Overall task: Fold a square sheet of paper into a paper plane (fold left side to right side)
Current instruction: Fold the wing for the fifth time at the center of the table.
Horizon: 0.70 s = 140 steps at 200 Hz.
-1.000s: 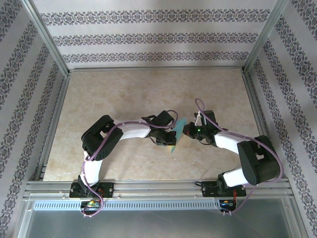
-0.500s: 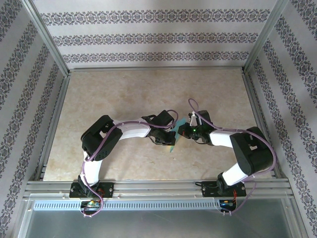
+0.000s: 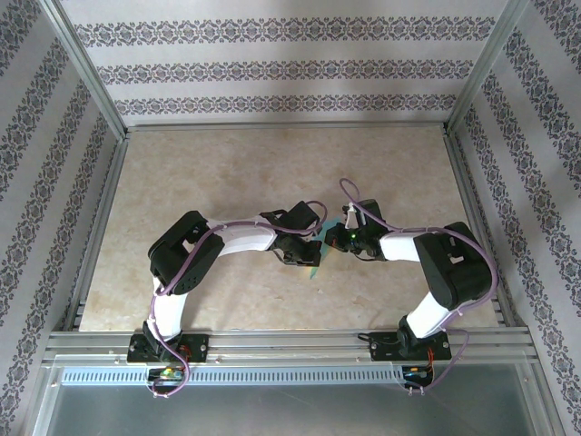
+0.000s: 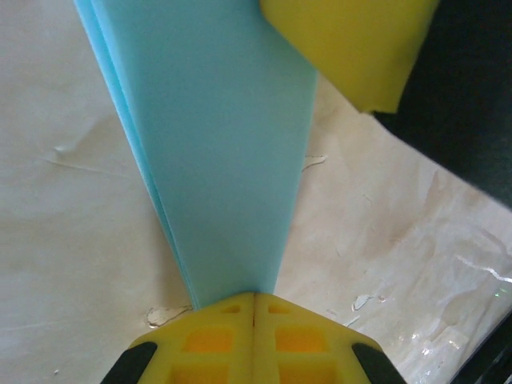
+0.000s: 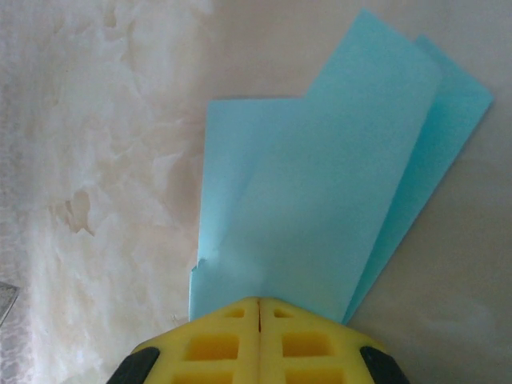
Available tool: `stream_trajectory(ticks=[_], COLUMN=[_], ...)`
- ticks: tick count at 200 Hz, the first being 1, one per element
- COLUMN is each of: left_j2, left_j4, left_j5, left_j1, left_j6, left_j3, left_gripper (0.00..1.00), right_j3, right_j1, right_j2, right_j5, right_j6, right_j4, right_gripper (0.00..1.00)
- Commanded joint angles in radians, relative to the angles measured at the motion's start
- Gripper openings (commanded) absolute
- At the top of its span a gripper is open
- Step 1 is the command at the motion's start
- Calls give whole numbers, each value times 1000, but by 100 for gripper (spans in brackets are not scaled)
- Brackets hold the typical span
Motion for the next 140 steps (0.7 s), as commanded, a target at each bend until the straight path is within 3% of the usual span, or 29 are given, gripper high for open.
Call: stream_trajectory(ticks=[1, 140], left_j2=[36, 38], left_j4=[-201, -204], left_j5=[-121, -121], left_j1=[-6, -6], left_j6=[33, 39], left_j3=[-36, -40], left_gripper=[0, 0], right_j3=[24, 140], right_j1=[-2, -162], right_j2=[25, 117], right_j5=[52, -25], right_j6=[-39, -31], right_j4=[-23, -42], right_gripper=[0, 0])
